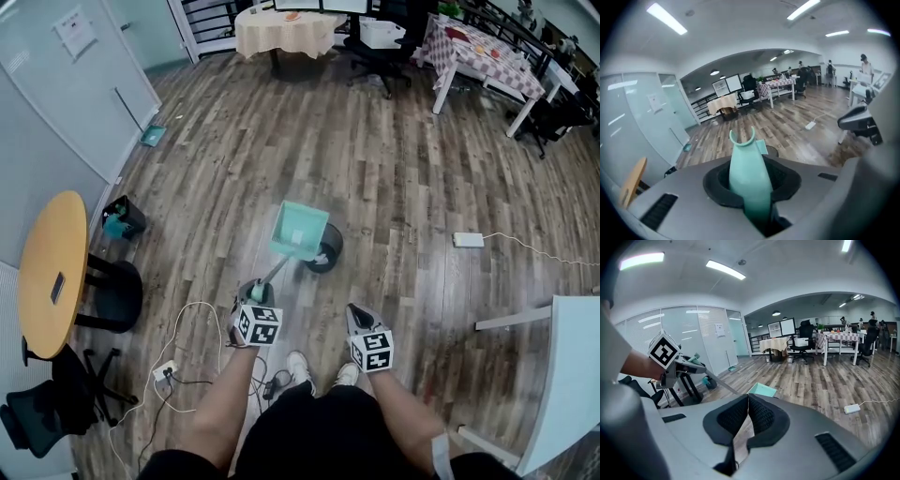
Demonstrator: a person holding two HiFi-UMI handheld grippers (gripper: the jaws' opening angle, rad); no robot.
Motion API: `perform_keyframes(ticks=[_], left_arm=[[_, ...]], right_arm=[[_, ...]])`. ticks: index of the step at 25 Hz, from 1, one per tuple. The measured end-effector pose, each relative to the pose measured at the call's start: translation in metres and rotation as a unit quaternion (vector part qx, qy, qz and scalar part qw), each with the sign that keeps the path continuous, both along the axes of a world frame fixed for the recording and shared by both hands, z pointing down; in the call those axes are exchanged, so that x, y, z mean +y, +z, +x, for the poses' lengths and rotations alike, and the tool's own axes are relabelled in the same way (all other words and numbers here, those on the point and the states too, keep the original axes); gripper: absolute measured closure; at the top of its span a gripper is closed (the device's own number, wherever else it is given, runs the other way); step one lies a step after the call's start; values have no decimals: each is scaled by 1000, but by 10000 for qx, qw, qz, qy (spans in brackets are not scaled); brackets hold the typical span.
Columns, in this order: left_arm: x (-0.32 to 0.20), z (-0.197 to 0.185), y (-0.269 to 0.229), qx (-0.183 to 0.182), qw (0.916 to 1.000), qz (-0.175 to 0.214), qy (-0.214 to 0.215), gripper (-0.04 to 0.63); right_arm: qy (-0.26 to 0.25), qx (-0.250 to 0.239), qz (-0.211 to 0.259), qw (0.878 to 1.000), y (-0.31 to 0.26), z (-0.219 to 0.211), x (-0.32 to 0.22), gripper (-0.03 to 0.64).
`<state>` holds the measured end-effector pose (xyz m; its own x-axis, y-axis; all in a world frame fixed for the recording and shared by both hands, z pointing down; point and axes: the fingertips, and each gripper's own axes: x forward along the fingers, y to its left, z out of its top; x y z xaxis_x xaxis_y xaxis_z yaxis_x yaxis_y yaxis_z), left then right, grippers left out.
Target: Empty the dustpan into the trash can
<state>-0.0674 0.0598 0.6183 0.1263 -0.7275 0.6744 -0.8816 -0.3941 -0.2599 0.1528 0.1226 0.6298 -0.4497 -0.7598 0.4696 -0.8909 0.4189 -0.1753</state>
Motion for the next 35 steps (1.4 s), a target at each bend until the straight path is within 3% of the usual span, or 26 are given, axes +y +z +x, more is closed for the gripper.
perform_keyframes(ticks=[5,13,26,35], left_arm=[[-3,-25,-10,508,9968,106,-615,494],[-17,-71,-23,794,9892,241,-1210,497],[-46,-133,-14,967,9845,269,-1439,497],[-82,-135,20,911,9826,-144,-1609,497]], right_arm=[[-20,62,-51,10000,4,-3,-4,592],[-118,130,67,9998,-5,-38,-25,592],[-50,253,468,9986,-33,-93,-82,592],[-360,244,276,9987,-19,-108,-123,592]])
